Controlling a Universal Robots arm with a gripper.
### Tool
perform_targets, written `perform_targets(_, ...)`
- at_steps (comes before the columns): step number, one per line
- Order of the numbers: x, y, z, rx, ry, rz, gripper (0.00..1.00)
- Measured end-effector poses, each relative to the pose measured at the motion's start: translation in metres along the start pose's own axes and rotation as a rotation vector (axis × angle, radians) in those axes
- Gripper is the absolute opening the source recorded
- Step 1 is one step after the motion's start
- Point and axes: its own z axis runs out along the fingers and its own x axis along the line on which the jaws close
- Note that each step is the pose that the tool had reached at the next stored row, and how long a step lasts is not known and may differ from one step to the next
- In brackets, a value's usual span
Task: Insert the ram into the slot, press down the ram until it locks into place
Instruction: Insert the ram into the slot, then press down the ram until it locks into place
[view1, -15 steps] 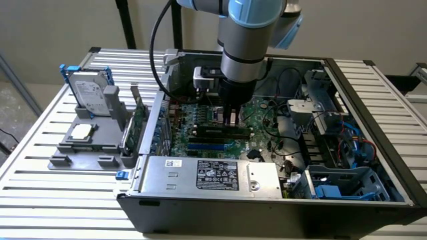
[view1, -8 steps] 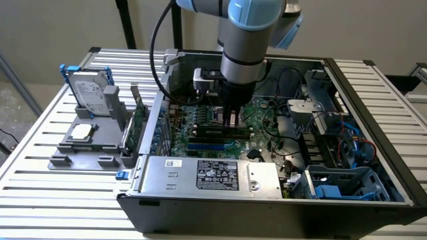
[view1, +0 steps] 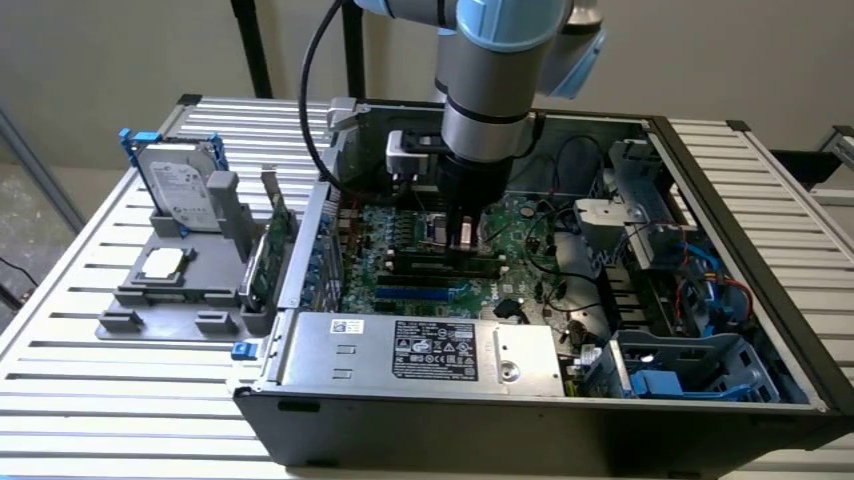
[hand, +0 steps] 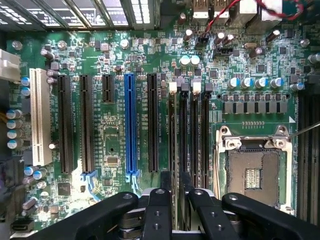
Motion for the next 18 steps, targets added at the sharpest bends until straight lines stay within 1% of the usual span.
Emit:
perform_targets(4, 0.0, 0.002, -0.0155, -0.0003, 0.0, 0.0, 0.22)
perform_targets(5, 0.0, 0.0022, -0.0169, -0.0003, 0.0001, 0.0, 0.22)
perform_targets(6, 0.0, 0.0023, -0.017, -0.0002, 0.0, 0.0, 0.2)
perform_targets(7, 0.0, 0.0023, -0.017, -0.0002, -0.0004, 0.0, 0.2)
perform_targets(8, 0.0, 0.0023, -0.017, -0.0001, -0.0004, 0.0, 0.13)
perform_targets(9, 0.0, 0.0023, -0.017, -0.0002, -0.0004, 0.0, 0.11)
perform_targets(18, 0.0, 0.0023, -0.0171, -0.0002, -0.0003, 0.0, 0.11)
